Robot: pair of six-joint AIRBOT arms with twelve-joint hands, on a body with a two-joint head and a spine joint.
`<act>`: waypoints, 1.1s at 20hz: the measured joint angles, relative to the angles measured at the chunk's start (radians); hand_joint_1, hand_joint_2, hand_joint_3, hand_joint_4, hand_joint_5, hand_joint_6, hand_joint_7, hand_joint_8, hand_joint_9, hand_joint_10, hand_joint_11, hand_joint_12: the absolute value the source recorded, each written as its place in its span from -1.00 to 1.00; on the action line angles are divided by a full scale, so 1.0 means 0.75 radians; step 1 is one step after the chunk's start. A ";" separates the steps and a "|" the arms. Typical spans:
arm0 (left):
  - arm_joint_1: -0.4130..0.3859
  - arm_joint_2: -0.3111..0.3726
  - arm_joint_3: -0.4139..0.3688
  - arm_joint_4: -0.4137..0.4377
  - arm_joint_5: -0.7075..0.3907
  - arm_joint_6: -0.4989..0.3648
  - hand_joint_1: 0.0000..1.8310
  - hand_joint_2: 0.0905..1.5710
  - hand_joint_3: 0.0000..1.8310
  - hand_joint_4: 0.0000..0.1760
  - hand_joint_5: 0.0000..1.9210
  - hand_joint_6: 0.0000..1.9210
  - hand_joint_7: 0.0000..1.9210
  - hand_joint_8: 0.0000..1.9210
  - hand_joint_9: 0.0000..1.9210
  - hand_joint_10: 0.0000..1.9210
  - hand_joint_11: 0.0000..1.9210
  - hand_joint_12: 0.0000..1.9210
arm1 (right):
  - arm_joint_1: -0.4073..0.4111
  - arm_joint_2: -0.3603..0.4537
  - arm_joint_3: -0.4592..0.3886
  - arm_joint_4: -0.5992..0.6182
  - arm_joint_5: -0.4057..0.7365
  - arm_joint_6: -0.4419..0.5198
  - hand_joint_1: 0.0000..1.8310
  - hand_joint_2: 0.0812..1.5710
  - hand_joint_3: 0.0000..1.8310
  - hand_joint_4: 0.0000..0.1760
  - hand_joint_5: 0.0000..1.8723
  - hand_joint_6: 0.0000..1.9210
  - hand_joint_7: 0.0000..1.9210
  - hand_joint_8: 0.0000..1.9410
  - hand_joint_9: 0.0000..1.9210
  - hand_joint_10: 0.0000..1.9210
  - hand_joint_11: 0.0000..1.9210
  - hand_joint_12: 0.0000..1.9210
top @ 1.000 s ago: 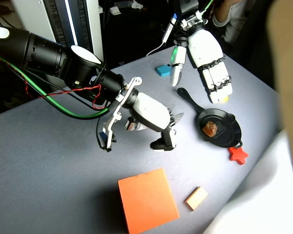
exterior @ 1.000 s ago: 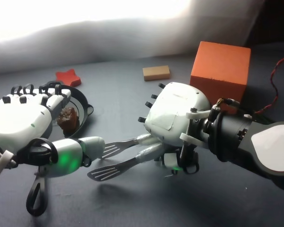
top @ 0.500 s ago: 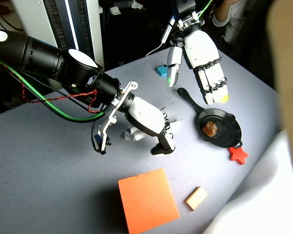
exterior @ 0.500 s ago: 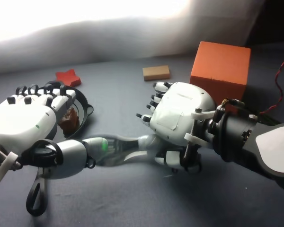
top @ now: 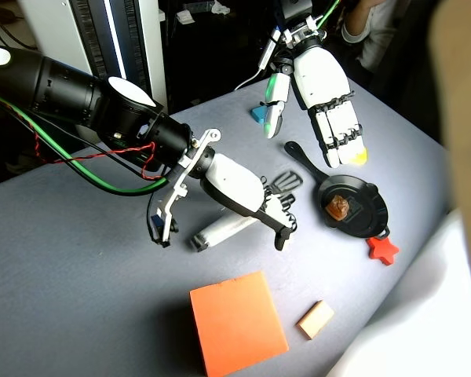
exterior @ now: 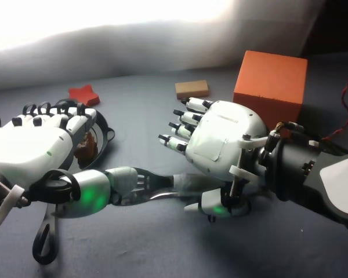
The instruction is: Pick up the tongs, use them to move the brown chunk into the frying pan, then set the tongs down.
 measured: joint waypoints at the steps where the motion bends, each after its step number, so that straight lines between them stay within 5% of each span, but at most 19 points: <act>1: 0.000 0.000 0.000 -0.001 0.000 -0.001 -1.00 0.47 -1.00 -1.00 -1.00 -1.00 -1.00 -1.00 -1.00 -1.00 -1.00 -1.00 | 0.000 0.007 -0.013 0.000 0.001 -0.001 -0.88 0.33 -1.00 -1.00 -0.75 -0.87 -0.60 -0.97 -0.76 -0.52 -1.00 0.35; 4: 0.000 0.000 -0.007 -0.003 -0.002 -0.002 -1.00 0.47 -1.00 -1.00 -1.00 -1.00 -0.99 -1.00 -1.00 -1.00 -1.00 -1.00 | 0.001 0.029 -0.058 0.001 -0.005 -0.002 -0.84 0.35 -1.00 -1.00 -0.59 -0.85 -0.44 -0.96 -0.63 -0.30 -1.00 0.61; 6: 0.001 0.000 -0.008 -0.003 0.000 -0.002 -1.00 0.47 -1.00 -1.00 -0.99 -1.00 -0.97 -0.99 -1.00 -1.00 -1.00 -1.00 | 0.006 0.048 -0.087 0.000 -0.003 -0.002 -0.82 0.40 -1.00 -1.00 -0.31 -0.73 -0.09 -0.85 -0.44 0.16 -0.76 0.84; 8: 0.001 0.000 -0.008 -0.004 -0.001 -0.002 -1.00 0.47 -1.00 -1.00 -0.99 -1.00 -0.97 -0.99 -1.00 -1.00 -1.00 -1.00 | 0.006 0.057 -0.094 0.003 -0.005 -0.001 -0.82 0.40 -1.00 -1.00 -0.31 -0.73 -0.09 -0.85 -0.44 0.16 -0.76 0.84; 10: 0.000 0.000 -0.010 -0.001 0.000 -0.002 -1.00 0.51 -1.00 -1.00 -0.89 -0.99 -0.83 -0.99 -0.87 -0.98 -0.93 -0.93 | 0.008 0.076 -0.107 0.022 -0.011 -0.003 -0.71 0.46 -1.00 -1.00 0.10 -0.46 0.21 -0.05 -0.04 0.64 -0.32 0.99; 12: -0.003 0.000 -0.011 -0.002 0.000 0.003 -1.00 0.57 -1.00 -1.00 -0.74 -0.97 -0.63 -0.98 -0.70 -0.97 -1.00 -0.38 | 0.038 0.114 -0.135 0.225 -0.011 -0.072 -0.65 0.51 -1.00 -1.00 0.07 -0.18 0.24 0.33 0.13 0.88 -0.06 1.00; 16: -0.004 0.000 -0.011 -0.005 0.001 0.027 -1.00 0.67 -0.99 -1.00 -0.45 -0.94 -0.31 -0.96 -0.38 -0.91 -0.98 0.28 | 0.108 0.312 -0.256 0.518 0.008 -0.152 -0.62 0.62 -0.99 -1.00 0.06 0.23 0.26 0.36 0.16 0.89 0.07 1.00; 17: -0.004 0.000 -0.011 -0.002 0.002 0.028 -0.89 0.72 -1.00 -1.00 -0.28 -0.93 -0.17 -0.92 -0.30 -0.72 -0.88 0.45 | 0.132 0.365 -0.293 0.554 0.015 -0.154 -0.65 0.66 -0.98 -1.00 0.08 0.29 0.25 0.43 0.15 0.94 0.08 1.00; 18: -0.004 0.000 -0.013 -0.001 0.003 0.028 -0.76 0.76 -0.99 -1.00 -0.13 -0.88 -0.16 -0.56 -0.40 -0.07 -0.79 0.69 | 0.155 0.413 -0.328 0.597 0.023 -0.167 -0.66 0.70 -0.98 -1.00 0.08 0.34 0.24 0.53 0.15 0.99 0.12 1.00; 19: -0.005 0.000 -0.015 0.000 0.006 0.027 -0.69 0.77 -1.00 -1.00 -0.05 -0.82 -0.22 -0.17 -0.44 0.30 -0.70 0.82 | 0.177 0.463 -0.368 0.659 0.033 -0.205 -0.65 0.72 -0.98 -1.00 0.09 0.36 0.24 0.58 0.16 1.00 0.14 1.00; 20: -0.005 0.000 -0.015 -0.005 0.008 0.028 -0.68 0.82 -1.00 -1.00 -0.08 -0.48 -0.24 0.21 -0.41 0.57 -0.61 0.96 | 0.204 0.517 -0.417 0.746 0.050 -0.266 -0.62 0.74 -0.99 -1.00 0.10 0.43 0.25 0.62 0.19 1.00 0.18 1.00; 22: -0.005 0.000 -0.015 -0.003 0.007 0.028 -0.61 0.83 -1.00 -1.00 -0.13 0.16 -0.11 0.53 -0.22 0.85 -0.37 1.00 | 0.239 0.624 -0.497 0.842 0.083 -0.327 -0.58 0.77 -0.98 -1.00 0.14 0.51 0.29 0.67 0.25 1.00 0.25 1.00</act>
